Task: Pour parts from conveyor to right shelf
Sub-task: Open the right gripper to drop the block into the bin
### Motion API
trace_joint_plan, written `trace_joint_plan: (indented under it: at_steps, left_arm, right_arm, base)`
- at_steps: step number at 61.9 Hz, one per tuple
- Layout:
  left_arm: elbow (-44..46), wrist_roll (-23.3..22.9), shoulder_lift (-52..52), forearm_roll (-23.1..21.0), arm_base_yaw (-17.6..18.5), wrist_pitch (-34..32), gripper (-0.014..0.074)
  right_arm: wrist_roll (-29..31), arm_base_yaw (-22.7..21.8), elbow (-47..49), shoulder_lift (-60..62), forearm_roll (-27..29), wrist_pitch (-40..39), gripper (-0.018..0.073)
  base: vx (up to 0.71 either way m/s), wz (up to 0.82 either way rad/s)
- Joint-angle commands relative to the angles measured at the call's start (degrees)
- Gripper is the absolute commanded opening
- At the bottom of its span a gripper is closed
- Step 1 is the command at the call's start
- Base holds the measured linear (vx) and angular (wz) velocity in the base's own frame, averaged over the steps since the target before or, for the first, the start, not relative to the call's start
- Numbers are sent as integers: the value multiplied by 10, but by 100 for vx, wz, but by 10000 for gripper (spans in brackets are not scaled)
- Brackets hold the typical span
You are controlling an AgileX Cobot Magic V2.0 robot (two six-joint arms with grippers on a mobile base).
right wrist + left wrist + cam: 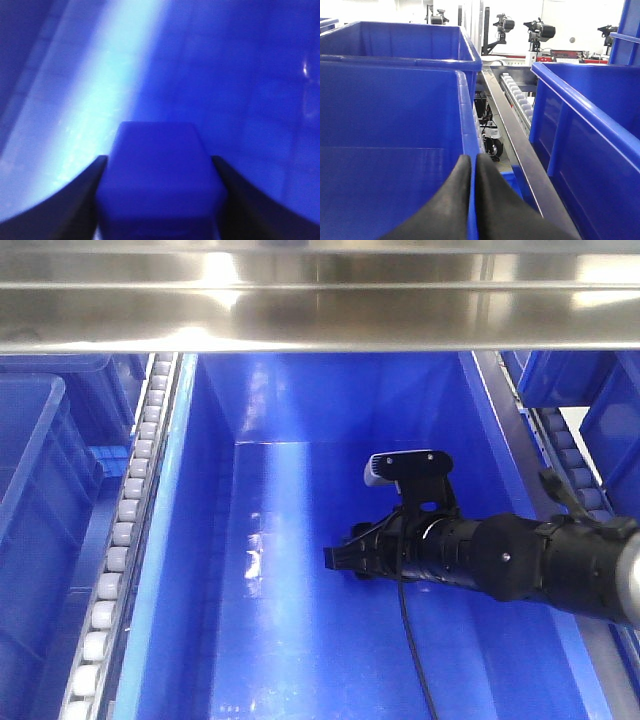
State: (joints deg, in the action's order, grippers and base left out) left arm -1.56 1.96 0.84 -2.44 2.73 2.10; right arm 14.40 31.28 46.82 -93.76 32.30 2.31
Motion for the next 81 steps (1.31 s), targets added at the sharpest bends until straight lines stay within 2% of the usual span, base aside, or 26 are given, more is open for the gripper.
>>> trace_joint_plan:
  at_steps: [1,11,40,52,81]
  left_arm:
    - [-18,-5,8,-2,4,-44,-6]
    - [-18,-5,8,-2,4,-44,-6]
    - [-18,-5,8,-2,4,-44,-6]
    - [-18,-5,8,-2,4,-44,-6]
    - [-18,-5,8,-2,4,-44,-6]
  right_arm:
    - [5,-3,19,19,2,-41,515]
    - [8,-3,19,27,-25,-34,584]
    - [26,-3,11,192,-64,44,581]
    - [25,-3,-81,291,-57,-4,581]
    - [27,-3,-236,658,-69,83,581]
  base:
    - [0,0]
    - [0,0]
    - [0,0]
    - [0,0]
    - [0,0]
